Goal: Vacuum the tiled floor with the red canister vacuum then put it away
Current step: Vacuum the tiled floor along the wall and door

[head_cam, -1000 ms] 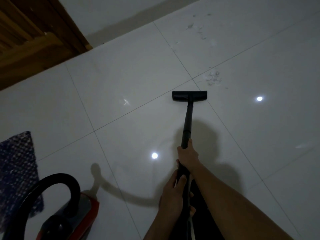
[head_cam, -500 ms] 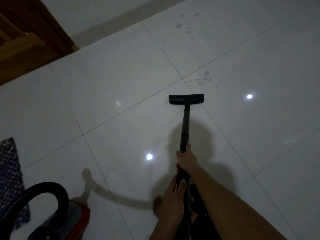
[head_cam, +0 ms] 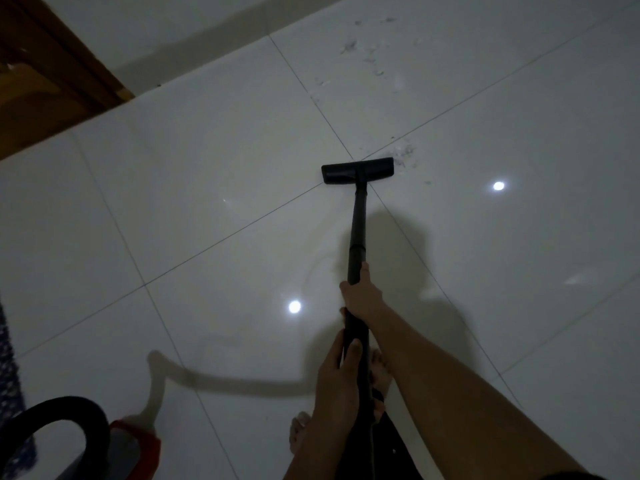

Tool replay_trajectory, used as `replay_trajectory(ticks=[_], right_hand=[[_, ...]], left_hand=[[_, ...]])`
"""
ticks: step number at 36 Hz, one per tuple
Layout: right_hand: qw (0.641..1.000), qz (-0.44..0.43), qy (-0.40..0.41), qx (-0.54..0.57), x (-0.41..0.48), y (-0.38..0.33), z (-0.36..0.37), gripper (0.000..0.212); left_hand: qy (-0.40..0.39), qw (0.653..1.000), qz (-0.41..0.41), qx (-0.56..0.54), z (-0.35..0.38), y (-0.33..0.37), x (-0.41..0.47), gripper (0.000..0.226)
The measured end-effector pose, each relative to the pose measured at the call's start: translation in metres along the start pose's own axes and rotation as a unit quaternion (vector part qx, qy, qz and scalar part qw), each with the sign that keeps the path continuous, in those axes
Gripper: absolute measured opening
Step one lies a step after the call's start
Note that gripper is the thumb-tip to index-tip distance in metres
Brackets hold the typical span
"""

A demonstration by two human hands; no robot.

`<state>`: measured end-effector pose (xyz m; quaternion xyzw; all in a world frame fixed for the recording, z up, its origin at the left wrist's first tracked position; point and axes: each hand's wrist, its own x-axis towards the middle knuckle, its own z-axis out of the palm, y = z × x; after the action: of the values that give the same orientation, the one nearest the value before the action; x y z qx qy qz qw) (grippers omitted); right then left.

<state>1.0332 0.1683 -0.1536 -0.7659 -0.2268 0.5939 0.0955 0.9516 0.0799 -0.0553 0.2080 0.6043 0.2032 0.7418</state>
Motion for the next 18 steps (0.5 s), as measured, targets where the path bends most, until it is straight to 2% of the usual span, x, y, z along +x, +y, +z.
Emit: replay_trajectory(ticks=[6, 14, 18], right_hand=[[1.000, -0.001, -0.004, -0.014, 0.028, -0.026, -0.017, 0.075], [0.999, -0.006, -0.012, -0.031, 0.061, -0.068, -0.040, 0.078], [0.999, -0.013, -0.017, -0.037, 0.074, -0.087, -0.047, 0.075]], left_hand=[[0.044, 0.999, -0.018, -0.004, 0.016, 0.022, 0.031, 0.021], [0.045, 0.999, 0.003, 0.012, 0.030, 0.051, 0.070, 0.031], [0.060, 0.998, 0.008, -0.006, 0.037, 0.066, 0.089, 0.028]])
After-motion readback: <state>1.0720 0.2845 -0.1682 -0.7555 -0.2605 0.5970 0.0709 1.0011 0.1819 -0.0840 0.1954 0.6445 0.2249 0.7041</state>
